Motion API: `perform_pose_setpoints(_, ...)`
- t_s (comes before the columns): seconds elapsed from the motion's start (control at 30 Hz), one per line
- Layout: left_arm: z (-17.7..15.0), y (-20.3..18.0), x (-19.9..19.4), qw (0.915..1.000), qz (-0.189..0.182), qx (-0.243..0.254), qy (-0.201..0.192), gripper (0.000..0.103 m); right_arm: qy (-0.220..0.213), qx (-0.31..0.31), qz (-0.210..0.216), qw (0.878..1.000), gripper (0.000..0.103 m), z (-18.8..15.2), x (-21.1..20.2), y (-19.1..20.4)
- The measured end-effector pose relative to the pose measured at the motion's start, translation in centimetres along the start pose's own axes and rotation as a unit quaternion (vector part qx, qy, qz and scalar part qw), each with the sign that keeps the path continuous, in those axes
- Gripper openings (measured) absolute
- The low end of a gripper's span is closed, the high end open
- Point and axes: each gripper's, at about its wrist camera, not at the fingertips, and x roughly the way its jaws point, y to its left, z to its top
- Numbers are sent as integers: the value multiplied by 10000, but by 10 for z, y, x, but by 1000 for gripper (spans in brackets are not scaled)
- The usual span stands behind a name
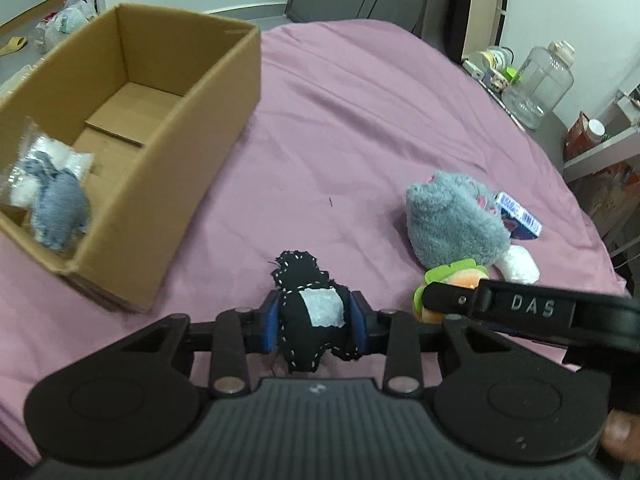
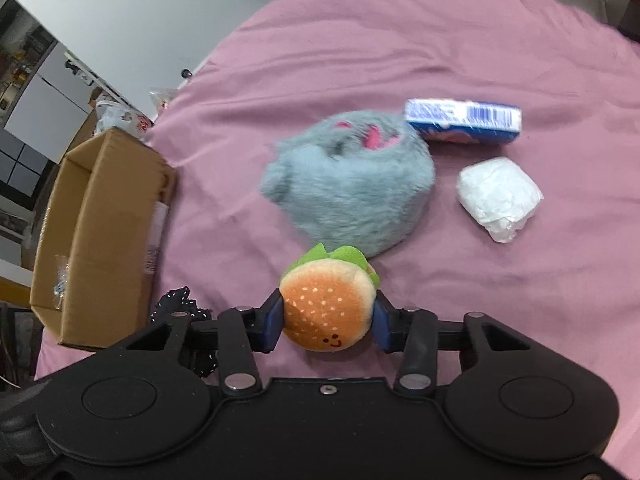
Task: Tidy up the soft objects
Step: 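Carry the black plush and burger plush into the box and release both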
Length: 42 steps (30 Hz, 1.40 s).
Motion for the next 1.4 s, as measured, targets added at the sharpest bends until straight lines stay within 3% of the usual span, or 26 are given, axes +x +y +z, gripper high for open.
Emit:
perform_pose_setpoints(0.73,13,63,-112,9974,-227,-131,-677,35,-778,-312,-142,9964,43,-17,-68,67)
perform_pose_setpoints(1.4,28,118,-176,9921,-40,-191,-1239,35,-1382,-696,271,9876,43,-24,-107,135)
